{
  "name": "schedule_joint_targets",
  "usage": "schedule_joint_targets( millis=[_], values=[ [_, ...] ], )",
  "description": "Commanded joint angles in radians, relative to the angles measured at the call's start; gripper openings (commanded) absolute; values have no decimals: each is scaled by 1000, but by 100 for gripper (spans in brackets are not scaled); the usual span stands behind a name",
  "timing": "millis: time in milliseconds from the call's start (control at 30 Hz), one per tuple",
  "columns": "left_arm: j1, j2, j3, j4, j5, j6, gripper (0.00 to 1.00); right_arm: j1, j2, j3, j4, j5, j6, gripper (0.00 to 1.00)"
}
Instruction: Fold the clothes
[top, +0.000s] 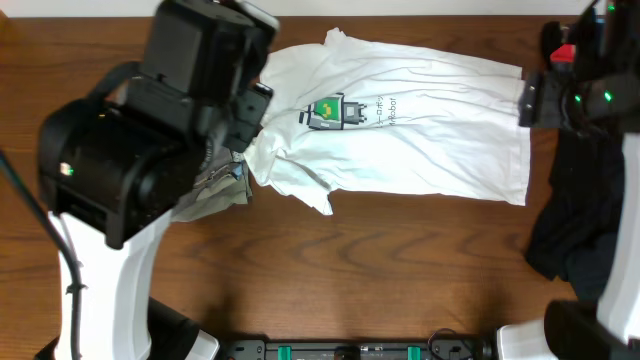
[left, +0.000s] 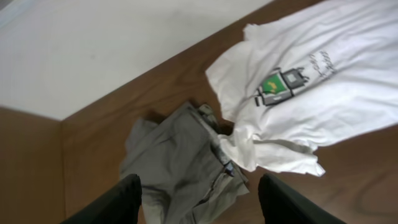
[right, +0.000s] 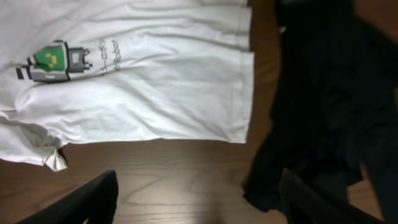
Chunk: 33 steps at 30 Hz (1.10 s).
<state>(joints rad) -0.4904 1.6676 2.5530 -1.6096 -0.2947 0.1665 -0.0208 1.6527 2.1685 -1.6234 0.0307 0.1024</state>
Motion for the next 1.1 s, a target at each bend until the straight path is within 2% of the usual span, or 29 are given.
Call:
schedule_joint_targets(
  millis=[0,200,300,433,567,833,900,1000,1067],
  values=[
    [77,-5,-2,-53,-6,-101,63,-19,76,-19,0,-44,36,83],
    [285,7,-186,-44,263,-102,60,-65,199,-24,-10,-138,37,80],
    [359,31,-357,-3,274,-154,51,-63,229,-24,-3,-140,39,80],
    [424,79,-594,123,356,-154,35,-63,239,-24,15,-140,39,80],
    [482,142,-811,282,359,-172,26,-64,238,-24,9,-137,38,80],
    [600,261,-1085,620,367,-172,19,-64,238,-24,16,-132,38,79],
    [615,295,-1122,655,367,-172,19,-64,238,-24,16,-132,38,79],
    [634,344,-1155,650,354,-172,12,-64,238,-24,20,-132,39,78],
    [656,373,-1169,647,281,-181,10,-64,238,-24,24,-132,39,77]
  ],
)
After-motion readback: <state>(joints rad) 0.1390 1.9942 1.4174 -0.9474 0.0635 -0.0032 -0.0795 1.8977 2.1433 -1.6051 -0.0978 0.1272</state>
